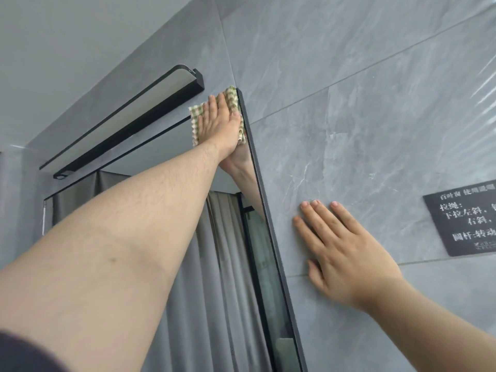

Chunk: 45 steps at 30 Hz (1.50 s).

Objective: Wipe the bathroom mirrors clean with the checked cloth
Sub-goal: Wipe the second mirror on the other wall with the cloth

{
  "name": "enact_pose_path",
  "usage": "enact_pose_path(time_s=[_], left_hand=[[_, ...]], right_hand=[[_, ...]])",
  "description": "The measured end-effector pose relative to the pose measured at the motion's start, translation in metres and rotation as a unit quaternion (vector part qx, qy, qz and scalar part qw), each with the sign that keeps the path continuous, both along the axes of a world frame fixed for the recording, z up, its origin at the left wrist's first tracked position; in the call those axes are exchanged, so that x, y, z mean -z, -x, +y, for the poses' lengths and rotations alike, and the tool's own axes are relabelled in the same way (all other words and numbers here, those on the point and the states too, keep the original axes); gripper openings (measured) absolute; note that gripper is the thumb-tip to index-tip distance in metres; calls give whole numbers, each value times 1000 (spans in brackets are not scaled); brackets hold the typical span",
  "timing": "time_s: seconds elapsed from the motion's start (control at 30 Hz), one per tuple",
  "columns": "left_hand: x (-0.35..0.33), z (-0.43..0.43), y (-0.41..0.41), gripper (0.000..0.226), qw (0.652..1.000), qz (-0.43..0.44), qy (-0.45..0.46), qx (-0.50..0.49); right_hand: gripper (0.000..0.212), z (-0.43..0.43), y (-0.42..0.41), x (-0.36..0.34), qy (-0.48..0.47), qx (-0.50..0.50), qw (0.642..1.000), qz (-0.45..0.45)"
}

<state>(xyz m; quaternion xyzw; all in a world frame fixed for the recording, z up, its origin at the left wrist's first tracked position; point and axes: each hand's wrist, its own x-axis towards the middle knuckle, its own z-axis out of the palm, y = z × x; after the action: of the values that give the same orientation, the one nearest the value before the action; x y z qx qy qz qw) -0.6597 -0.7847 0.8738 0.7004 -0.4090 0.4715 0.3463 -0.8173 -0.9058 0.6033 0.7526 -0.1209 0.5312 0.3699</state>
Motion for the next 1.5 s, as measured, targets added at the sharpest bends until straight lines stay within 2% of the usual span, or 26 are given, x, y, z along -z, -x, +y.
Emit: enact_pose_path(time_s=[0.23,0.5,0.77,1.0,1.27,1.43,1.5], left_hand=[[-1,9,-22,60,1000,-31,-7,-2],[14,44,-92,62,997,54,53,-7],[100,99,-210,59,970,188,152,-35],[126,101,-220,59,965,200,163,-44],[187,84,-180,59,991,98,93,-23],[240,77,-163,74,999,25,39,-8],[267,72,-157,72,999,-14,28,-6]], right_hand=[[73,2,-1,0,-4,8,1000,-1],[71,0,-3,2,7,5,1000,-18],[72,0,-2,2,13,24,999,-19],[74,3,-2,0,19,39,999,-19],[73,6,-2,1,14,50,998,-19],[72,7,-2,1,18,48,998,-24],[71,7,-2,1,18,46,999,-24]])
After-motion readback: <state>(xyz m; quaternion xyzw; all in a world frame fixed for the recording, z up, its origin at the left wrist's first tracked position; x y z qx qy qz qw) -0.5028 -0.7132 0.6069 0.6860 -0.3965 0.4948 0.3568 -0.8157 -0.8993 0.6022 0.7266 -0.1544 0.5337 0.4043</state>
